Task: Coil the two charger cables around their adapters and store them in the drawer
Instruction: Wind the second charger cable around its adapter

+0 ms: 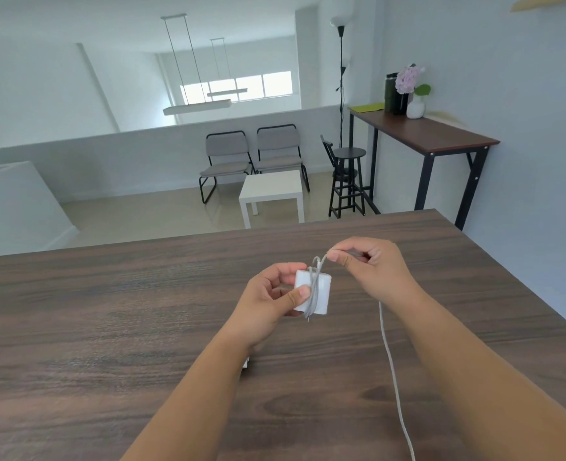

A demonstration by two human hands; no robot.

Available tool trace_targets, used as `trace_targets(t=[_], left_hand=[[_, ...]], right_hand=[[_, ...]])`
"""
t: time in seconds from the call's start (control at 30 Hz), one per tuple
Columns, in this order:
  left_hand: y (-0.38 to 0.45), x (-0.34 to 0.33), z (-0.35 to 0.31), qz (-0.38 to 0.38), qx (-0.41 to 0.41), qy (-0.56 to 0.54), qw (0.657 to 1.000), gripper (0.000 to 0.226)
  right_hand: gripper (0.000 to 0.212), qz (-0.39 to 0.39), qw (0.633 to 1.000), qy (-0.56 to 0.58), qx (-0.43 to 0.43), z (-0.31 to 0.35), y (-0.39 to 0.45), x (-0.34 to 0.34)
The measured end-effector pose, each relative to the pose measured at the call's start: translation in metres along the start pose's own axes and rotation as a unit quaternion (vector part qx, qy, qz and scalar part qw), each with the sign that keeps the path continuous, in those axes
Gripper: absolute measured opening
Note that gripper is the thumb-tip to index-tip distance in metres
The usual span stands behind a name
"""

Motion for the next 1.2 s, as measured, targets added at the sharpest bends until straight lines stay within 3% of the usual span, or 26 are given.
trace_targets(t=[0.23,0.37,0.53,0.67,0.73,0.87,0.93,1.03,1.13,1.2], left_hand=[[0.005,-0.013,-0.01,-0.021,0.001,-0.181,0.983,0.036],[0.012,-0.011,-0.014,-0.09,0.001,-0.25,0.964,0.037],[0.017,0.003,-0.012,-0.148,-0.003,-0.23,0.962,0.027],[0.017,0.004,-0.01,-0.153,-0.012,-0.177,0.972,0.022],[0.018,0.005,-0.011,-0.161,-0.019,-0.164,0.973,0.021],[0.019,0.008,-0.009,-0.166,-0.029,-0.141,0.975,0.024],[0.019,0.005,-0.008,-0.162,-0.032,-0.139,0.976,0.027],[0.022,0.004,-0.007,-0.169,-0.029,-0.168,0.971,0.032],[0.027,-0.002,-0.004,-0.152,0.0,-0.225,0.962,0.045],[0.029,-0.008,-0.004,-0.147,0.019,-0.271,0.951,0.054]], right_hand=[[0.026,0.087,0.995,0.006,-0.049,-0.011,-0.018,-0.036],[0.034,0.1,0.993,-0.029,-0.063,-0.008,-0.028,-0.049],[0.02,0.124,0.988,-0.088,-0.039,0.0,-0.03,-0.044],[0.03,0.153,0.957,-0.237,0.06,0.008,-0.026,-0.036],[0.02,0.171,0.94,-0.283,0.087,0.008,-0.025,-0.035],[0.026,0.194,0.924,-0.316,0.088,0.014,-0.025,-0.036],[0.032,0.204,0.942,-0.266,0.032,0.013,-0.025,-0.032],[0.031,0.231,0.964,-0.086,-0.096,0.002,-0.028,-0.031],[0.03,0.239,0.937,0.132,-0.22,-0.01,-0.039,-0.037],[0.025,0.238,0.923,0.198,-0.228,-0.013,-0.045,-0.04]])
Point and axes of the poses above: each hand's wrist, its own y-axis towards the middle knuckle, its own x-axis out of the back of the hand, z = x × y, the point moved 5 cm from there along y, towards the middle knuckle, and after that the axes turned 9 degrees about -z, right-handed, at the moved point
